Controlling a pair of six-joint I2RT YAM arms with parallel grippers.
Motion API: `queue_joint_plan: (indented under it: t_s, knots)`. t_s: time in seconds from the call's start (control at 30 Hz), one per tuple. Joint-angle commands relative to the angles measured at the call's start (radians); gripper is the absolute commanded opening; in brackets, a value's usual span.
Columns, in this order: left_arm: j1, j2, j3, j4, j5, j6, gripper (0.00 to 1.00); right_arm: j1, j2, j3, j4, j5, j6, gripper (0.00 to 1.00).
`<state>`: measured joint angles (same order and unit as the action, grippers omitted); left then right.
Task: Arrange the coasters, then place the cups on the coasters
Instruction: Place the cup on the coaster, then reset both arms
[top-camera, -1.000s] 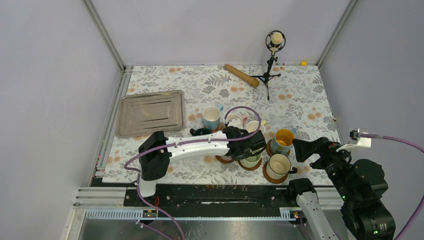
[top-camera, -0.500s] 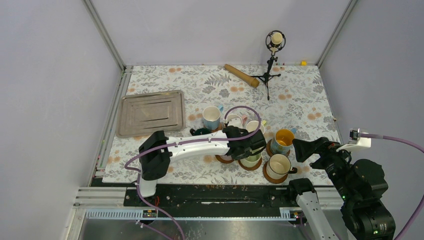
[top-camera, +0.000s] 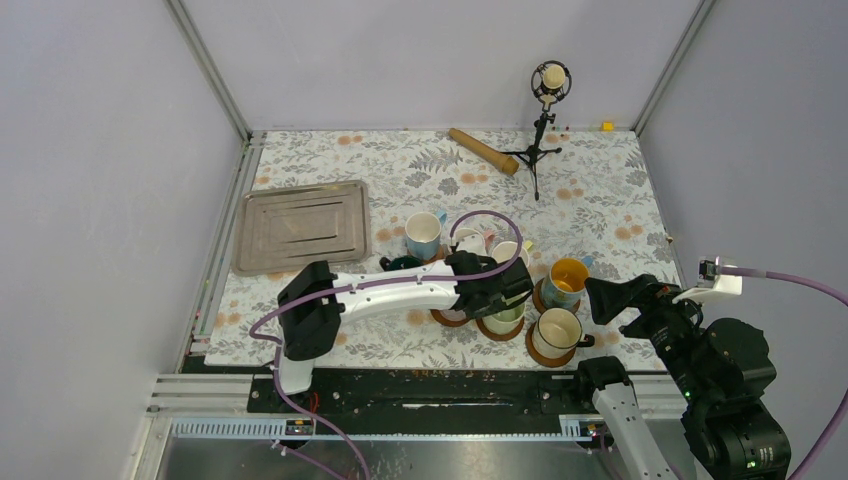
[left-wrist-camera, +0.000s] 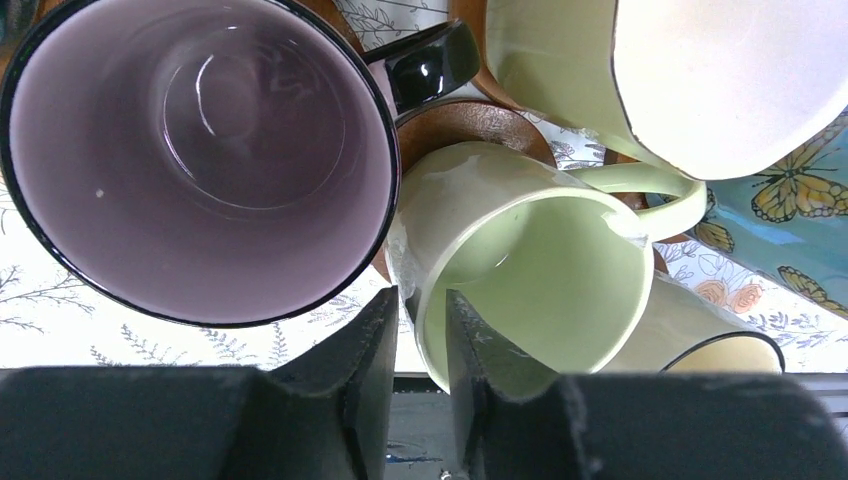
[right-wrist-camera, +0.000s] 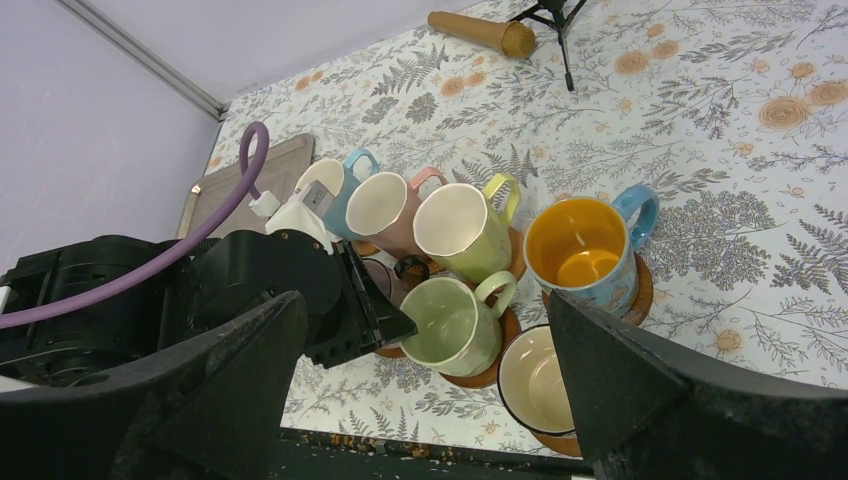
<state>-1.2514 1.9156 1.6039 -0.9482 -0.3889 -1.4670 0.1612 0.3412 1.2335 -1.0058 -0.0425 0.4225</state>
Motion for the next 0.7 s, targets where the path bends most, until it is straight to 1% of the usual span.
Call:
queue_joint_plan:
  t_s: [0.0,0.07,0.1,0.13,0.17,0.27,0.43,0.53,0.67]
  knots:
    - [0.003,-0.046,0.043,0.015,-0.014,-0.014,0.28,0.004,0.010,0.022,0.015,0.010,-0.016,0.99]
    - [0.003,-0.055,0.043,0.005,-0.020,-0.014,0.32,0.005,0.010,0.021,0.018,0.009,-0.014,0.99]
    - [0.003,-0.059,0.045,-0.004,-0.022,-0.015,0.35,0.005,0.011,0.021,0.017,0.008,-0.013,0.99]
    - [0.003,-0.063,0.045,-0.008,-0.020,-0.015,0.41,0.005,0.012,0.021,0.017,0.008,-0.013,0.99]
    - [0.002,-0.068,0.045,-0.008,-0.014,-0.011,0.44,0.005,0.012,0.019,0.018,0.009,-0.013,0.99]
    - [-0.006,-0.088,0.046,-0.008,0.005,0.003,0.50,0.004,0.009,0.002,0.026,0.006,-0.010,0.99]
    - [-0.027,-0.144,0.085,-0.036,0.014,0.042,0.59,0.004,0.015,-0.042,0.041,-0.005,0.009,0.99]
    - [-0.033,-0.220,0.081,-0.046,-0.048,0.056,0.60,0.005,0.024,-0.069,0.055,-0.022,0.011,0.99]
    - [-0.027,-0.306,0.070,-0.014,-0.180,0.155,0.62,0.005,0.047,-0.112,0.062,-0.027,-0.012,0.99]
